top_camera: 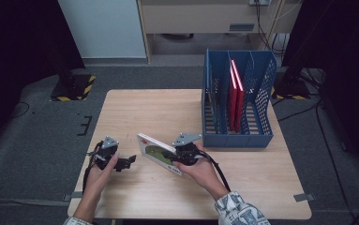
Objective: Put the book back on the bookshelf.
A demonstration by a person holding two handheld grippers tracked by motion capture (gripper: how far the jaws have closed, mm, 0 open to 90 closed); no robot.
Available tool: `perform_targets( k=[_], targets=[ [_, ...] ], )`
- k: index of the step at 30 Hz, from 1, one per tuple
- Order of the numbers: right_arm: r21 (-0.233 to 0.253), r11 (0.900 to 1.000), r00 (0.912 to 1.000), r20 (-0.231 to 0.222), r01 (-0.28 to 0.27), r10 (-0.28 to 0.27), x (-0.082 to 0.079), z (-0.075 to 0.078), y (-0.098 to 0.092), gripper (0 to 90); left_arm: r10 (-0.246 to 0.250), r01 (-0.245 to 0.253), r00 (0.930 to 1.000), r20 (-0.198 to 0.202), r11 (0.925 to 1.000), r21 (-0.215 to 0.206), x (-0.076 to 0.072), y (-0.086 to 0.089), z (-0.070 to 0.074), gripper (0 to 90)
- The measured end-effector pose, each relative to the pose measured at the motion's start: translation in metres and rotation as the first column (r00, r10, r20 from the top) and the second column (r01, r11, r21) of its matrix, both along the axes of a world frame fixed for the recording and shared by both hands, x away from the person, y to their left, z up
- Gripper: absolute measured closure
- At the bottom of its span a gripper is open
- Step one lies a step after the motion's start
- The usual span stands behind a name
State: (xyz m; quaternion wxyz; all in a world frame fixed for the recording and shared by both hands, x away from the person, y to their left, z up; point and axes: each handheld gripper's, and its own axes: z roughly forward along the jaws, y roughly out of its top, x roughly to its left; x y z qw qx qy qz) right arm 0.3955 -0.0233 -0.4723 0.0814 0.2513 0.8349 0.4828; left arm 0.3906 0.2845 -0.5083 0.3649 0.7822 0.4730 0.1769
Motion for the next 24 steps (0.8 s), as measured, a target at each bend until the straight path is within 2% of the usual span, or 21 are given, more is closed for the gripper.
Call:
perform_targets(
  k=[5, 10, 14, 22, 24],
  targets=[
    [0.000, 1.000, 0.9996, 0.012, 0.027, -0.027, 0.000, 0.004, -0.007, 75.8, 0.004, -0.004, 0.9999, -0.013, 0.9998, 0.020, 0.001, 0.002, -0.002, 3.0],
    [0.012, 0.999, 0.9985, 0.024, 0.050, -0.050, -0.001, 0.010, -0.015, 75.7, -0.001, 0.002, 0.9997, -0.025, 0.9980, 0.064, 0.001, 0.002, -0.005, 3.2],
    [0.022, 0.998, 0.9975, 0.037, 0.060, -0.061, -0.004, 0.016, -0.021, 75.7, 0.005, -0.002, 0.9996, -0.030, 0.9966, 0.082, 0.001, 0.003, -0.007, 3.4],
    [0.028, 0.997, 0.9958, 0.053, 0.074, -0.075, -0.011, 0.028, -0.035, 75.8, 0.010, -0.005, 0.9990, -0.044, 0.9940, 0.109, 0.001, 0.004, -0.010, 3.5],
    [0.034, 0.997, 0.9955, 0.053, 0.076, -0.078, -0.013, 0.030, -0.037, 75.7, 0.027, -0.022, 0.9983, -0.051, 0.9946, 0.102, 0.001, 0.004, -0.011, 3.1]
  ],
)
